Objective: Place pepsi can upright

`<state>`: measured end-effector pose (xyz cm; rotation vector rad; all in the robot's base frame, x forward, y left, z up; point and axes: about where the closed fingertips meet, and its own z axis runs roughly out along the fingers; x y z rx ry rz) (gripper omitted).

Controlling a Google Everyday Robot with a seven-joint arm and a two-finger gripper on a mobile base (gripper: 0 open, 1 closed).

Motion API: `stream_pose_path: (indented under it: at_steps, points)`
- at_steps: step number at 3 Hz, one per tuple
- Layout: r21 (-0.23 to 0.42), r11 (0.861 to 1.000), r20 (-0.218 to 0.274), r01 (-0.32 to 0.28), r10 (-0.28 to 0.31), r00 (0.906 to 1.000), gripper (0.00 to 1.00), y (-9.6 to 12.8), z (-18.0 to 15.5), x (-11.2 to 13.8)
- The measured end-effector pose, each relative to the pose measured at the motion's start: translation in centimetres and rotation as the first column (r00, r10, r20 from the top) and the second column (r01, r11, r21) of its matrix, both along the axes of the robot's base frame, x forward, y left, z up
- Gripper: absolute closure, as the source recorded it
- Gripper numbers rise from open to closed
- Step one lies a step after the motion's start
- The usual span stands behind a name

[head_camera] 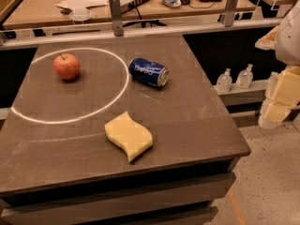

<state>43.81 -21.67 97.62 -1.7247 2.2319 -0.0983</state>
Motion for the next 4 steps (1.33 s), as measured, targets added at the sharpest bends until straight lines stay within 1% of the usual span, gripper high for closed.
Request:
stream_pose_path:
  at_steps: [1,2,3,4]
  points:
    - [0.0,1.0,0.0,0.0,0.0,1.0,0.0,0.0,0.0,0.0]
    - [0.023,0.999,-0.009,0.027,-0.027,0.9996,0.0,1.1,0.5,0.9]
    - [0.094,0.992,-0.034,0.082,-0.08,0.9963,0.0,3.6,1.7,3.4]
    - [0.124,0.981,-0.06,0.151,-0.145,0.9877,0.0,6.5,1.8,6.3]
